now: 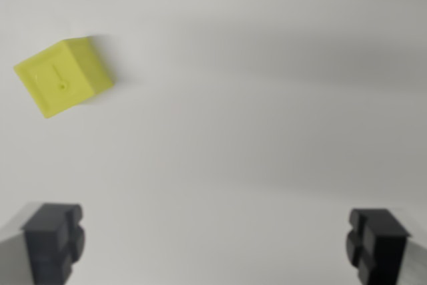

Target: Pick yellow cube

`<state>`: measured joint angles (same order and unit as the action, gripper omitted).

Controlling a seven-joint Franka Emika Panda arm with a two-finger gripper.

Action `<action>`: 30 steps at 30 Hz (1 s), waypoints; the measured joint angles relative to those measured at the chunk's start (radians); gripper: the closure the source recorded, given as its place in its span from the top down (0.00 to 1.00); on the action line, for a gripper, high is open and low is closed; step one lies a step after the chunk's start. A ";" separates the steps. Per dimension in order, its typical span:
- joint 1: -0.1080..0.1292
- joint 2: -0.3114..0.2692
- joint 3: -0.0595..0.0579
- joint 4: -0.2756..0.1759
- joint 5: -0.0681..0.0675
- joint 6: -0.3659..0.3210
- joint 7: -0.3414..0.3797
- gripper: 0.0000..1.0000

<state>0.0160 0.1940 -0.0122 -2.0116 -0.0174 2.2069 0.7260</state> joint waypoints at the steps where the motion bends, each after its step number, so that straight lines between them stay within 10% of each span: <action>1: 0.003 0.003 0.000 -0.003 0.000 0.006 -0.003 1.00; 30: 0.091 0.116 0.000 -0.049 0.007 0.164 -0.093 1.00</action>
<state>0.1073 0.3100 -0.0121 -2.0610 -0.0099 2.3714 0.6328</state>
